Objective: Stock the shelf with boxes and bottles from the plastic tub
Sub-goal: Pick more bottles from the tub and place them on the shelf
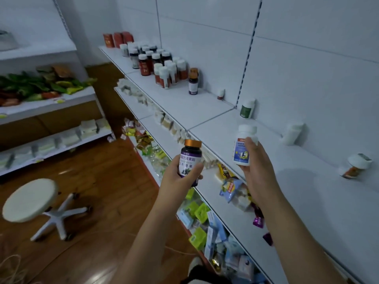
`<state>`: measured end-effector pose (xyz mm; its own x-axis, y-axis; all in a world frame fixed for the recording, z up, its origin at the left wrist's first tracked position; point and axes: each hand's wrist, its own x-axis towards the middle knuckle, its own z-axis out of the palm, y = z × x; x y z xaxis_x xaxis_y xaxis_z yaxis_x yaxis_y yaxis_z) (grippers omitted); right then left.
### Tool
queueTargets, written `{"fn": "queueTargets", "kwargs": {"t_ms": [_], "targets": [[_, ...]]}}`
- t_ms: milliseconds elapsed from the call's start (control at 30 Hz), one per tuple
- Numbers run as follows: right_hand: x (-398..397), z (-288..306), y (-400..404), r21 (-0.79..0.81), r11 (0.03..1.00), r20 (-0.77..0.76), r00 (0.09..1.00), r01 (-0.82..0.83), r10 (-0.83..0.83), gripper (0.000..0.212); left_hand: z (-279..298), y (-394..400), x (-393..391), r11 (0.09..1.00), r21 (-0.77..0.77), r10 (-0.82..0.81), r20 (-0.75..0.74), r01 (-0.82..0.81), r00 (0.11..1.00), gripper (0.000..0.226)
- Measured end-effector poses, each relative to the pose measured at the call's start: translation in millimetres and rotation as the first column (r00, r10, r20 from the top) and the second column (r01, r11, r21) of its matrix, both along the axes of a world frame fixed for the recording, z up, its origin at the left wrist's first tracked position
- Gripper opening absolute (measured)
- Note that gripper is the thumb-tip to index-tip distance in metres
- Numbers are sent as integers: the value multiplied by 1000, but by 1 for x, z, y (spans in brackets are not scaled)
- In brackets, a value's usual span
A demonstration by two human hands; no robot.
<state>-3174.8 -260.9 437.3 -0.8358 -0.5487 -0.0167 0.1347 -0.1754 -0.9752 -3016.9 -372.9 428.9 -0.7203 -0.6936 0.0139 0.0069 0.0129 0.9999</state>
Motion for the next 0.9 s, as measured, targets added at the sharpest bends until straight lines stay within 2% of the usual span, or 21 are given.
{"fn": "queueTargets", "kwargs": {"t_ms": [67, 100, 133, 233, 267, 400, 500, 633, 667, 800, 900], "targets": [[-21, -2, -20, 16, 1000, -7, 1000, 19, -19, 56, 3, -25, -24, 1000, -9, -19, 11, 19, 1000, 20], [-32, -4, -28, 22, 999, 0, 999, 35, -35, 60, 4, -36, -37, 999, -18, -34, 18, 34, 999, 21], [-42, -6, -34, 29, 998, 13, 999, 51, -51, 55, 5, -46, -50, 998, -27, -48, 24, 49, 999, 22], [-74, -15, -46, 66, 987, 16, 989, 144, -145, 16, 2, -69, -91, 996, -21, -85, 21, 85, 996, 21], [-85, -21, -47, 103, 977, -9, 983, 186, -186, 11, -1, -74, -104, 995, -8, -101, 16, 101, 995, 20], [-114, -34, -38, 191, 926, -55, 946, 325, -320, 23, -17, -87, -152, 981, 24, -195, 21, 194, 981, 25], [-131, -40, -22, 289, 810, -221, 859, 510, -462, 23, -26, -93, -187, 953, 15, -304, 36, 304, 952, 25], [-151, -46, -14, 354, 525, -484, 632, 774, -605, 33, -30, -102, -239, 885, -59, -460, 31, 461, 887, 29], [-155, -54, -13, 381, 477, -520, 610, 792, -598, 35, -32, -104, -251, 862, -97, -496, 40, 497, 867, 32], [-157, -94, -12, 556, 298, -626, 627, 776, -464, 50, -49, -117, -289, 733, -288, -597, 164, 617, 786, 44], [-150, -101, -18, 586, 216, -671, 617, 781, -412, 71, -61, -128, -306, 651, -328, -640, 248, 685, 727, 52]]}}
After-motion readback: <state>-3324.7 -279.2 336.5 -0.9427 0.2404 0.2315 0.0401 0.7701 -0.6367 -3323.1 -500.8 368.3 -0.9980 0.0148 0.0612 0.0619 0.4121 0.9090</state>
